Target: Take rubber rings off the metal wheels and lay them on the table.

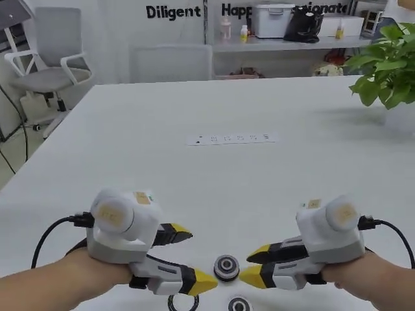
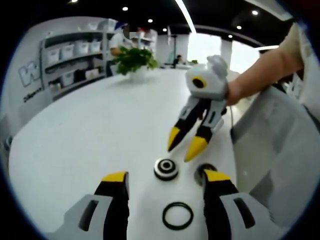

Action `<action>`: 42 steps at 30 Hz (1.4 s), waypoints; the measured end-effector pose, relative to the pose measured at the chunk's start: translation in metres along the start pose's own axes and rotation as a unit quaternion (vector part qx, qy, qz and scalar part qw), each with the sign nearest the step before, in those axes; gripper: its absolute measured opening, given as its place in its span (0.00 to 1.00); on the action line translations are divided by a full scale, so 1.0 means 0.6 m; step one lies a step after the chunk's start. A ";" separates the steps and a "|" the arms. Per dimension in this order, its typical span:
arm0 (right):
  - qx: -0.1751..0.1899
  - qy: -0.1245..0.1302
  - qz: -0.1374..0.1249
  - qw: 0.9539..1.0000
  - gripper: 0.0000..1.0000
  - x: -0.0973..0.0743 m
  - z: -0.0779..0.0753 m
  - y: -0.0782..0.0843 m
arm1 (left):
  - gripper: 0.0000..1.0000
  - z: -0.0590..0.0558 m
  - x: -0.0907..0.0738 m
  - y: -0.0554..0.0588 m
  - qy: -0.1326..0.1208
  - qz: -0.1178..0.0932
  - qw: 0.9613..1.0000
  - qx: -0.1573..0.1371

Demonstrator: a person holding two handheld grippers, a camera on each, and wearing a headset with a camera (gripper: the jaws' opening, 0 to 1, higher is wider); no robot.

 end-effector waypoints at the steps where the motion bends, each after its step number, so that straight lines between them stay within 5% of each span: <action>1: -0.002 -0.002 0.002 1.000 0.23 0.003 0.001 0.001 | 0.60 -0.003 0.005 0.000 0.003 0.002 1.000 0.002; 24: -0.018 -0.001 0.007 1.000 0.20 0.024 0.002 0.003 | 0.36 -0.012 0.060 0.005 0.019 0.022 1.000 0.000; 42: -0.019 0.001 0.008 1.000 0.20 0.026 0.003 0.006 | 0.18 -0.005 0.079 0.005 0.002 0.045 0.999 0.021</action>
Point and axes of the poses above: the centre of the closed fingertips' face, and the gripper's own axes: x roughly forward along the fingers, z roughly to its left, y roughly out of its underside, the point moved 6 cm from there along -x, roughly backward along the fingers
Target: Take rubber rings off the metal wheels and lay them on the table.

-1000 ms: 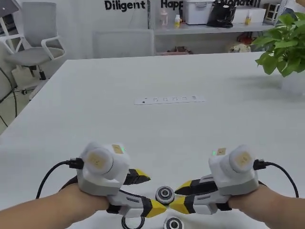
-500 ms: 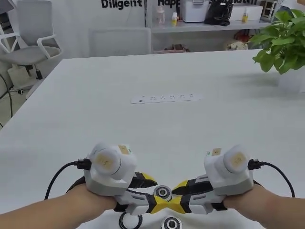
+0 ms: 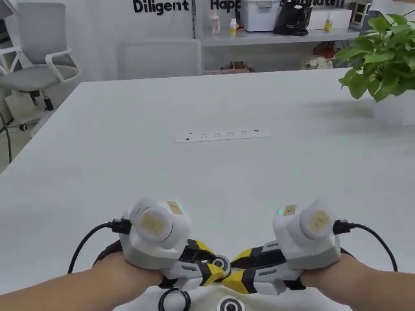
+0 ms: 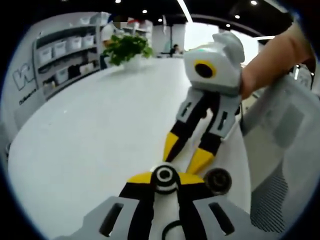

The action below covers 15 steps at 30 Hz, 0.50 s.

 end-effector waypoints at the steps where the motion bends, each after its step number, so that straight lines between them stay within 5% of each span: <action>1: 0.000 0.000 -0.001 1.000 0.20 0.000 0.000 0.000 | 0.17 -0.002 0.000 0.001 0.003 0.002 1.000 -0.002; 15: 0.005 0.005 -0.007 1.000 0.23 0.007 0.000 -0.004 | 0.14 -0.005 0.001 0.004 -0.019 -0.008 1.000 -0.017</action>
Point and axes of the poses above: the centre of the closed fingertips' face, and the gripper's own axes: x roughly forward along the fingers, z roughly to its left, y roughly out of its underside, the point moved 6 cm from there along -x, roughly backward along the fingers
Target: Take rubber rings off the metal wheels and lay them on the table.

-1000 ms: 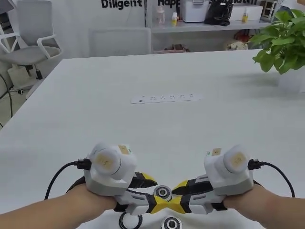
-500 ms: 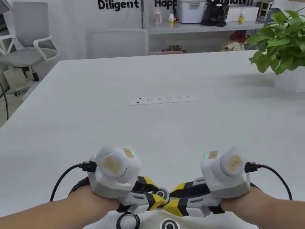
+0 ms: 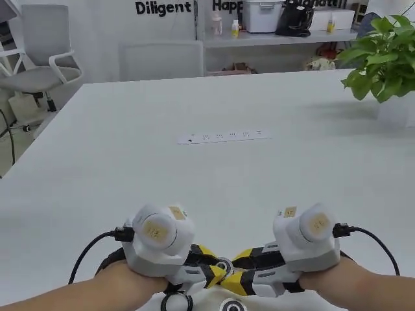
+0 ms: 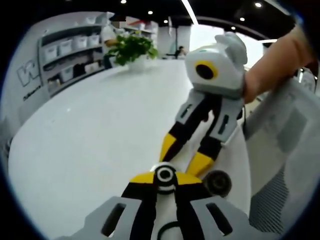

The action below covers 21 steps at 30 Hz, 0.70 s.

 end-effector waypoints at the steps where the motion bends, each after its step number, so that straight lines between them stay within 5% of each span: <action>1: -0.001 0.000 0.001 1.000 0.23 0.000 0.000 0.000 | 0.14 0.000 0.000 0.000 0.000 0.000 1.000 -0.001; 15: -0.011 0.002 0.012 1.000 0.16 -0.008 -0.002 0.005 | 0.14 -0.002 0.000 -0.001 -0.008 -0.001 1.000 -0.011; 21: -0.007 0.001 0.021 1.000 0.06 -0.013 -0.006 0.011 | 0.14 -0.003 0.000 -0.002 -0.010 -0.001 1.000 -0.012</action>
Point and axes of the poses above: the centre of the closed fingertips' face, and the gripper's own axes: x roughly forward along the fingers, z roughly to its left, y roughly out of its underside, the point moved 6 cm from there along -x, roughly backward along the fingers
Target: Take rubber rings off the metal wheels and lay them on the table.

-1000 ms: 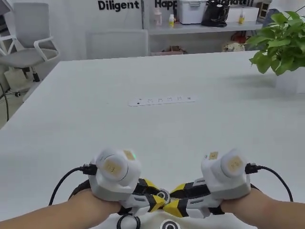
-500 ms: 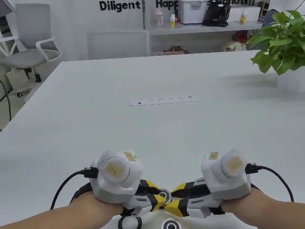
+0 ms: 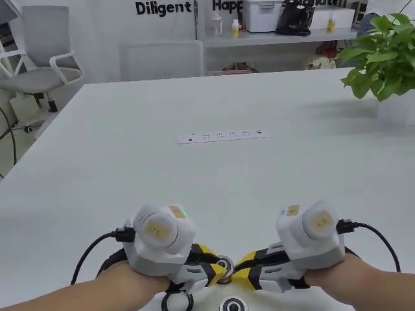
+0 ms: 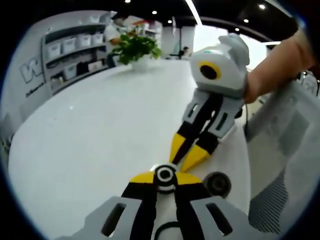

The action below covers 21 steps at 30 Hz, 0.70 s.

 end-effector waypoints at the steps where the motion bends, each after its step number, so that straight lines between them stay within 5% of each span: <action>1: -0.002 0.001 0.001 1.000 0.06 0.001 0.000 0.000 | 0.14 0.000 0.000 0.000 0.000 0.001 1.000 0.000; 11: 0.031 0.006 0.000 0.999 0.00 -0.001 -0.002 0.000 | 0.14 0.000 0.000 -0.001 -0.001 0.007 1.000 0.008; 21: 0.085 0.012 -0.030 0.996 0.00 -0.011 -0.015 -0.005 | 0.13 -0.003 -0.004 0.004 0.003 0.007 1.000 0.013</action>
Point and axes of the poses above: the centre of the closed fingertips' face, and the gripper's own axes: x roughly forward along the fingers, z roughly to its left, y roughly out of its underside, the point moved 6 cm from there along -x, roughly backward along the fingers
